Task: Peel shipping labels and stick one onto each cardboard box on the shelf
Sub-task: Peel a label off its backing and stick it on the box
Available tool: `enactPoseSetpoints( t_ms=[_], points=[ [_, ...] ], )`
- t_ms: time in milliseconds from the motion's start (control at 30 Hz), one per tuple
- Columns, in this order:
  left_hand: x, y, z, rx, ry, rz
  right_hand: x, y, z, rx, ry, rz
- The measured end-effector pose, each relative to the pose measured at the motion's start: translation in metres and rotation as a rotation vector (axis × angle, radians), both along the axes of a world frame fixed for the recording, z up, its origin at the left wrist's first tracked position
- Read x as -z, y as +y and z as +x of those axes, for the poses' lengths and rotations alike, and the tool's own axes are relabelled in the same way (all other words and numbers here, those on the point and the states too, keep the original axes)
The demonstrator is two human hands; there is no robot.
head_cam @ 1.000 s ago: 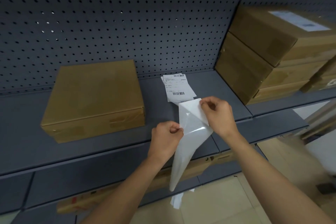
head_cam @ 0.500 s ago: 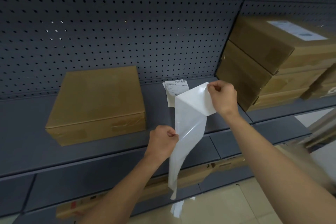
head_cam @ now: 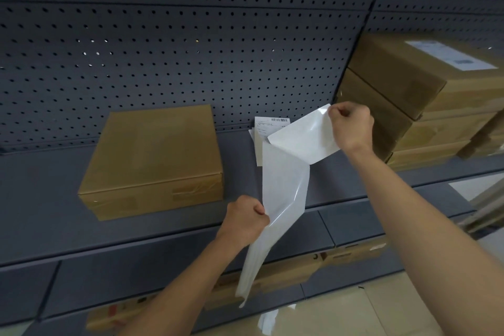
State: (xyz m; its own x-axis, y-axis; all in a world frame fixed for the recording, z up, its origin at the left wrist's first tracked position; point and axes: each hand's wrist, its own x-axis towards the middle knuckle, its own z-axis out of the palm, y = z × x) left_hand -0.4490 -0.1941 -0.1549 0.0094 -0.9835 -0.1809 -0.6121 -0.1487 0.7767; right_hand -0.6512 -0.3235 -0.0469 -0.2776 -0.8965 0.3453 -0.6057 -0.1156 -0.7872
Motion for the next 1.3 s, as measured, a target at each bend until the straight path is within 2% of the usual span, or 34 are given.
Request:
enactPoseSetpoints(
  t_ms=[500,667,867,933,1033,1100,1167,1300],
  points=[
    [0.000,0.011,0.002,0.080,-0.001,0.053,-0.019,-0.005,-0.002,0.102,-0.227,-0.160],
    [-0.005,0.016,0.000,0.126,0.079,0.075,-0.022,0.009,0.009,0.029,-0.267,-0.215],
    [-0.021,0.019,0.010,0.071,0.044,-0.033,-0.014,0.032,0.035,-0.071,-0.275,-0.268],
    [-0.038,0.020,0.015,0.003,0.195,-0.054,-0.012,0.039,0.045,-0.104,-0.257,-0.301],
    [-0.077,0.018,0.022,-0.180,0.712,0.014,-0.012,0.052,0.063,-0.170,-0.152,-0.420],
    [-0.100,0.014,0.028,-0.253,0.935,0.018,-0.013,0.062,0.077,-0.216,-0.047,-0.531],
    [-0.116,0.010,0.038,-0.285,1.074,0.024,-0.012,0.071,0.089,-0.282,0.058,-0.650],
    [-0.127,0.008,0.064,-0.271,1.139,0.024,-0.010,0.086,0.110,-0.551,0.313,-0.846]
  ],
)
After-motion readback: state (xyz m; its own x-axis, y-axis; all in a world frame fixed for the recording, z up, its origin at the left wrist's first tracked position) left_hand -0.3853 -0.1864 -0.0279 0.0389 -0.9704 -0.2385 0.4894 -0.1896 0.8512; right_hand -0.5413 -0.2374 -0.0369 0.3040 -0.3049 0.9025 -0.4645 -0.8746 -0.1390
